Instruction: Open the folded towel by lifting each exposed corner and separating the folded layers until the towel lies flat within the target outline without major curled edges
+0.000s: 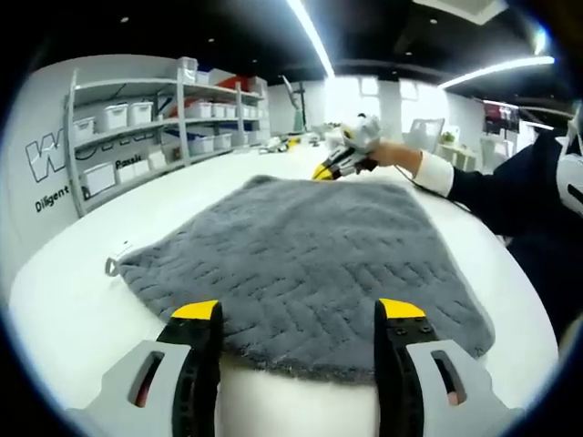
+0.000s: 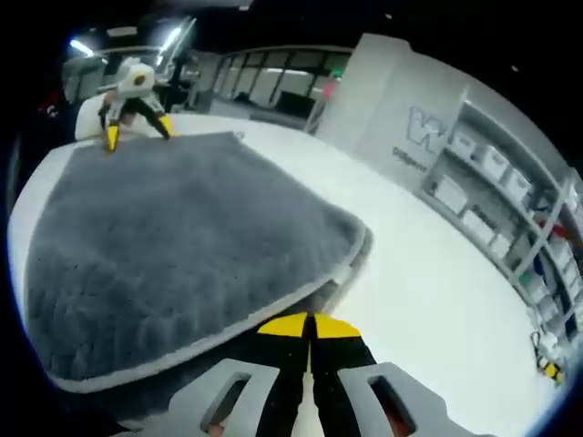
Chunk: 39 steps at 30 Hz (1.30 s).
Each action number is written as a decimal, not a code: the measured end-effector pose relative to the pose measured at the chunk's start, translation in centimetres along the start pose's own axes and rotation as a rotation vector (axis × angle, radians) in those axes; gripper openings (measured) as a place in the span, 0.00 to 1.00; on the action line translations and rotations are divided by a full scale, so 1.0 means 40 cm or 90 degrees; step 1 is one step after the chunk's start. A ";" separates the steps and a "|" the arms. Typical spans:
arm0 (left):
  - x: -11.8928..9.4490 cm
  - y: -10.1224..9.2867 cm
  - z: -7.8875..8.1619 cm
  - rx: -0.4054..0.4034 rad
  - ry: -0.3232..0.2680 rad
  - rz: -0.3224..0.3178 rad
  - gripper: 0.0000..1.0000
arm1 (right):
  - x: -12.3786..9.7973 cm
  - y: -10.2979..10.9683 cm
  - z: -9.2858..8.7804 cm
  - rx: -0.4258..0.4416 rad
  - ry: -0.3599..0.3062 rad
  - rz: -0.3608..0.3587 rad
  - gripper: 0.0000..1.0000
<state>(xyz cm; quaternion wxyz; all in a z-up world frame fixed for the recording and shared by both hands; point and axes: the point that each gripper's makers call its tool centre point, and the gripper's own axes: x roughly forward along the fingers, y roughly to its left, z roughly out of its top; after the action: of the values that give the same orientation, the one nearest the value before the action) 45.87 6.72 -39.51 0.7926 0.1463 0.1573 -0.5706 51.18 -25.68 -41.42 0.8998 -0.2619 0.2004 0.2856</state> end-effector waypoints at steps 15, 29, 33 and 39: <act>0.005 -0.021 0.013 -0.023 -0.018 -0.031 0.57 | -0.014 -0.066 -0.036 0.010 0.014 -0.030 0.00; 0.043 -0.051 -0.003 -0.004 0.001 -0.031 0.53 | -0.018 -0.114 -0.056 0.013 0.025 -0.057 0.00; 0.060 -0.060 0.003 -0.002 -0.002 -0.024 0.53 | -0.022 -0.118 -0.061 0.008 0.034 -0.072 0.00; 0.081 -0.072 0.015 0.006 -0.003 -0.013 0.54 | -0.030 -0.131 -0.071 0.007 0.047 -0.097 0.00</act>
<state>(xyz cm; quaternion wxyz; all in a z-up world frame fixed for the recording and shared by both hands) 44.15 2.80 -40.48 0.7865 0.1473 0.1542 -0.5795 52.93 -31.50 -41.17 0.9125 -0.2817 0.2145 0.2051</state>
